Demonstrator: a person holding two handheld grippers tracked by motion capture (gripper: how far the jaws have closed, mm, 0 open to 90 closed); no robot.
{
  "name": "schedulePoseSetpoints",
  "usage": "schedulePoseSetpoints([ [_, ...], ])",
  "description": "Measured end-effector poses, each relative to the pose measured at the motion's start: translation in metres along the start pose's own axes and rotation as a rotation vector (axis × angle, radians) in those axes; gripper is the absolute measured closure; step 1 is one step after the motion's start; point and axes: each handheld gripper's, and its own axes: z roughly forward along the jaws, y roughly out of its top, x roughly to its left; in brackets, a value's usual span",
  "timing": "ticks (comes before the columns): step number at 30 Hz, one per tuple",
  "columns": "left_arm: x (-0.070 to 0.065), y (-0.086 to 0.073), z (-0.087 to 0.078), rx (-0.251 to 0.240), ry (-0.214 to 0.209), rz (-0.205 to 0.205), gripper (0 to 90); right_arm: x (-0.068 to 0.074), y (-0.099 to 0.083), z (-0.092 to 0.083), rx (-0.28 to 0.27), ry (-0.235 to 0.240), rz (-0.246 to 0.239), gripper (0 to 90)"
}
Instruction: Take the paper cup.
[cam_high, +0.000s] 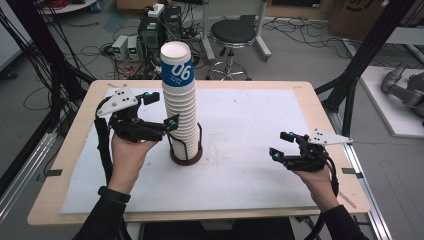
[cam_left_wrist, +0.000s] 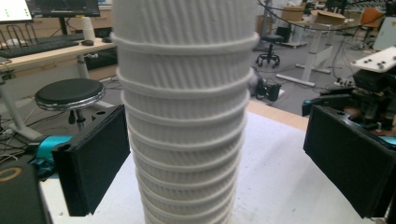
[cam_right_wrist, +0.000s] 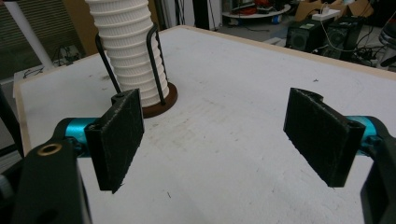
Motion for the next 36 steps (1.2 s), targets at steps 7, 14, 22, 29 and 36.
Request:
schedulePoseSetpoints([
  [7,0.006,0.008,0.011,-0.008,0.001,-0.008,7.0,0.001,0.0,0.002,0.001,0.004,-0.003,20.7],
  [14,0.007,0.014,0.023,0.004,-0.002,-0.011,7.0,0.002,0.0,0.003,0.008,0.013,-0.001,20.7],
  [22,0.012,0.016,0.034,0.013,-0.013,-0.026,7.0,0.003,0.0,0.004,0.008,0.02,-0.006,20.7],
  [29,0.016,0.014,0.04,0.001,-0.035,-0.037,7.0,0.006,0.0,0.006,0.012,0.031,-0.007,20.6],
  [36,0.019,0.013,0.042,-0.001,-0.053,-0.056,10.1,0.008,0.001,0.008,0.016,0.041,-0.008,20.7],
])
